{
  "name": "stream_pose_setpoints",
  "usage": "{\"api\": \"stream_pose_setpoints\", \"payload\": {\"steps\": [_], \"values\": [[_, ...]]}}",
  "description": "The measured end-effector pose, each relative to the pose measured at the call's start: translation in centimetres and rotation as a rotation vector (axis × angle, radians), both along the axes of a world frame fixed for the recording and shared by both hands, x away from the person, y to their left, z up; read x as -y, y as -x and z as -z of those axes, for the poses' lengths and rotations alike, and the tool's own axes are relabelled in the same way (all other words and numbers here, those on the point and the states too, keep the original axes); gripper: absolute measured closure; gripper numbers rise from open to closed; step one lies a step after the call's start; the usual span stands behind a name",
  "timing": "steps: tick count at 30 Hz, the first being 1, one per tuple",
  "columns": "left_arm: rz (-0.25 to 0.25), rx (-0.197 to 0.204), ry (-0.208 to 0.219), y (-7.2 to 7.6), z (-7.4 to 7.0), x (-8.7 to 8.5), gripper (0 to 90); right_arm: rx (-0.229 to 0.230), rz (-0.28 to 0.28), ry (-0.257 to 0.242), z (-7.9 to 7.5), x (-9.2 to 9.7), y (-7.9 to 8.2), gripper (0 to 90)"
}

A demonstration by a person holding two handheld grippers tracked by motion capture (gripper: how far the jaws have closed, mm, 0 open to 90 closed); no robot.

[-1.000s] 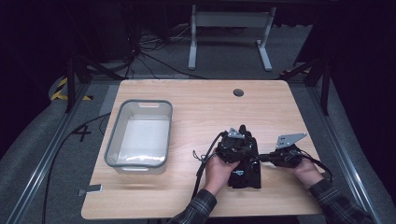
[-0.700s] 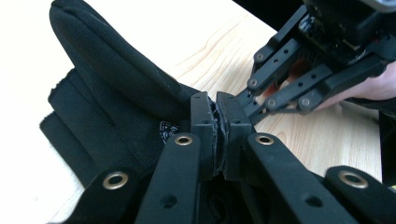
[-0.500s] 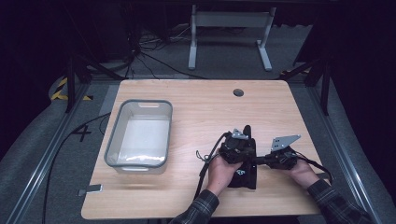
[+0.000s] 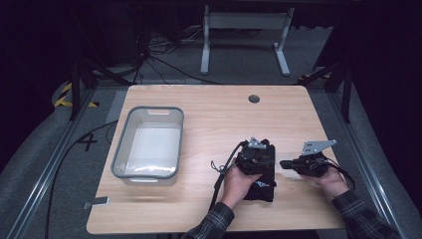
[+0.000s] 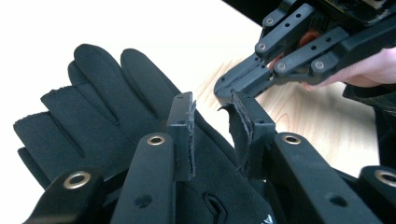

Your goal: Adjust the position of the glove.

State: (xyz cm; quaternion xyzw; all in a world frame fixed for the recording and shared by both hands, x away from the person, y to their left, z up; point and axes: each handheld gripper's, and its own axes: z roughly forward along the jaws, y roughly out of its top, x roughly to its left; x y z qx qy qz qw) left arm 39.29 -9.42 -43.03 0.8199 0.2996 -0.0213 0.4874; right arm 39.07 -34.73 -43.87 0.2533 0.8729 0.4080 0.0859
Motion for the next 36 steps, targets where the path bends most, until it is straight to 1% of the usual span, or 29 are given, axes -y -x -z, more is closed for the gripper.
{"api": "stream_pose_setpoints", "payload": {"steps": [2, 3, 4, 6, 7, 8, 9, 10, 11, 12, 13, 15, 17, 20, 22, 23, 25, 27, 29, 30, 31, 34, 35, 36], "values": [[0.006, 0.013, -0.009, 0.2, -0.3, -0.5, 78.4, -0.001, 0.01, -0.008, -0.2, 0.5, 0.1, 89.7], [0.009, 0.016, -0.017, 0.4, -0.5, -0.9, 85.8, 0.0, 0.016, -0.013, -0.2, 0.8, 0.2, 89.5], [0.009, 0.016, -0.017, 0.4, -0.5, -0.9, 88.5, -0.002, 0.016, -0.016, -0.2, 0.9, 0.2, 89.0], [0.001, 0.022, -0.039, 0.7, -0.6, -1.5, 89.7, -0.007, 0.021, -0.015, -0.1, 1.1, 0.2, 84.2], [0.002, 0.016, -0.053, 1.0, -0.6, -2.0, 89.7, -0.01, 0.022, -0.012, -0.1, 1.1, 0.1, 80.0], [0.002, 0.016, -0.053, 1.0, -0.6, -2.0, 89.7, -0.009, 0.025, -0.007, 0.0, 1.2, 0.1, 73.8], [-0.003, 0.018, -0.065, 1.4, -0.6, -2.6, 89.8, -0.008, 0.034, -0.001, 0.0, 1.2, 0.0, 67.7], [-0.003, 0.018, -0.065, 1.4, -0.6, -2.6, 89.7, -0.008, 0.034, -0.001, 0.0, 1.2, 0.0, 67.7], [-0.004, 0.012, -0.068, 1.6, -0.4, -2.9, 89.7, -0.012, 0.043, 0.009, 0.1, 1.3, 0.0, 60.6], [-0.004, 0.006, -0.068, 1.8, -0.3, -3.1, 89.7, -0.007, 0.058, 0.022, 0.3, 1.4, -0.1, 52.2], [-0.002, 0.003, -0.071, 2.0, -0.2, -3.3, 89.7, -0.003, 0.069, 0.031, 0.4, 1.5, -0.1, 47.4], [0.002, -0.009, -0.078, 2.6, 0.2, -3.7, 89.7, -0.005, 0.103, 0.038, 0.7, 1.9, -0.2, 39.3], [0.008, -0.023, -0.079, 3.1, 0.5, -3.8, 89.7, -0.008, 0.12, 0.037, 0.9, 2.2, -0.4, 33.9], [0.024, -0.029, -0.076, 3.8, 0.8, -3.7, 89.7, -0.006, 0.166, 0.046, 1.2, 2.6, -0.8, 25.2], [0.039, -0.035, -0.084, 4.2, 1.1, -3.3, 89.7, -0.007, 0.18, 0.052, 1.3, 2.7, -1.0, 22.3], [0.045, -0.039, -0.09, 4.3, 1.3, -3.2, 89.7, 0.002, 0.184, 0.056, 1.4, 2.8, -1.0, 20.4], [0.057, -0.052, -0.115, 4.5, 1.9, -2.7, 89.7, 0.01, 0.191, 0.066, 1.6, 2.8, -1.1, 17.2], [0.064, -0.052, -0.127, 4.5, 2.2, -2.5, 89.7, 0.015, 0.2, 0.067, 1.8, 2.7, -1.2, 15.4], [0.067, -0.039, -0.146, 4.6, 2.1, -2.4, 89.7, 0.015, 0.208, 0.069, 1.8, 2.7, -1.2, 15.4], [0.064, -0.035, -0.158, 4.6, 2.1, -2.5, 89.7, 0.025, 0.213, 0.072, 1.9, 2.7, -1.2, 15.4], [0.058, -0.03, -0.17, 4.6, 2.0, -2.6, 89.7, 0.024, 0.213, 0.075, 2.0, 2.7, -1.2, 15.3], [0.044, -0.023, -0.189, 4.6, 1.9, -3.0, 89.8, 0.03, 0.218, 0.085, 2.2, 2.7, -1.3, 15.2], [0.041, -0.015, -0.204, 4.5, 1.8, -3.3, 89.8, 0.031, 0.223, 0.089, 2.3, 2.7, -1.3, 15.2], [0.041, -0.015, -0.204, 4.5, 1.8, -3.3, 89.8, 0.031, 0.223, 0.089, 2.3, 2.7, -1.3, 15.2]]}}
